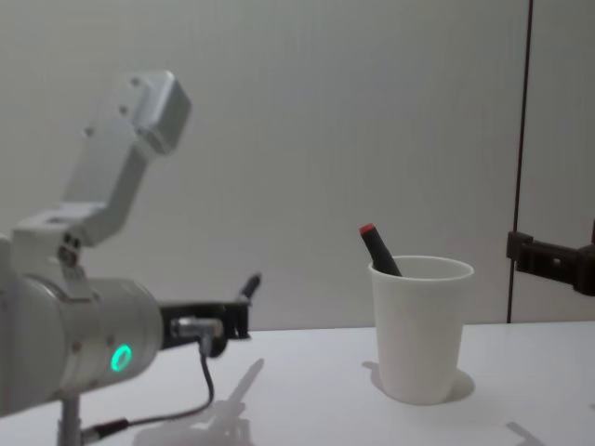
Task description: Place the pen into the pen holder.
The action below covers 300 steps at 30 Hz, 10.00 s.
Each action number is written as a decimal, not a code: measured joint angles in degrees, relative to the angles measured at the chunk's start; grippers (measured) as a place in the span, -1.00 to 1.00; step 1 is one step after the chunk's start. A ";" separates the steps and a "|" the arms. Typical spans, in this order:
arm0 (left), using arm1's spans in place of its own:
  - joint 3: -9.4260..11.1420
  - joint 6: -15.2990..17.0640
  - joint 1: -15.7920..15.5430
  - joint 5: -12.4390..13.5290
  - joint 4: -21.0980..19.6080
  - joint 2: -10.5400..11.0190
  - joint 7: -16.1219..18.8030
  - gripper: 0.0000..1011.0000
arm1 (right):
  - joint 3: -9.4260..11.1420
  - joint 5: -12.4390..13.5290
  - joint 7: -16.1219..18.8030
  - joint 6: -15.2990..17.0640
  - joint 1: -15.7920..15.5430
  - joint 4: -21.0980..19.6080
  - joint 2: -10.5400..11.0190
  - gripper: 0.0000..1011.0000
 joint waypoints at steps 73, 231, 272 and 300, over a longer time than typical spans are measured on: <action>-1.25 -21.90 -0.37 -13.36 1.92 2.56 -40.56 -0.74 | 0.00 0.00 0.00 0.00 0.00 0.00 0.00 0.98; -0.34 -21.55 -1.06 -11.17 3.21 2.17 -41.75 -0.74 | -2.08 60.45 -2.97 19.36 9.29 -4.53 1.14 0.98; -0.34 -21.55 -1.06 -11.16 3.21 2.17 -41.74 -0.74 | -4.41 60.37 -1.20 17.25 10.30 -4.02 1.68 0.89; -0.34 -21.55 -1.06 -11.18 3.21 2.17 -41.76 -0.74 | -4.73 60.44 -1.13 17.04 10.56 -3.85 1.67 -0.72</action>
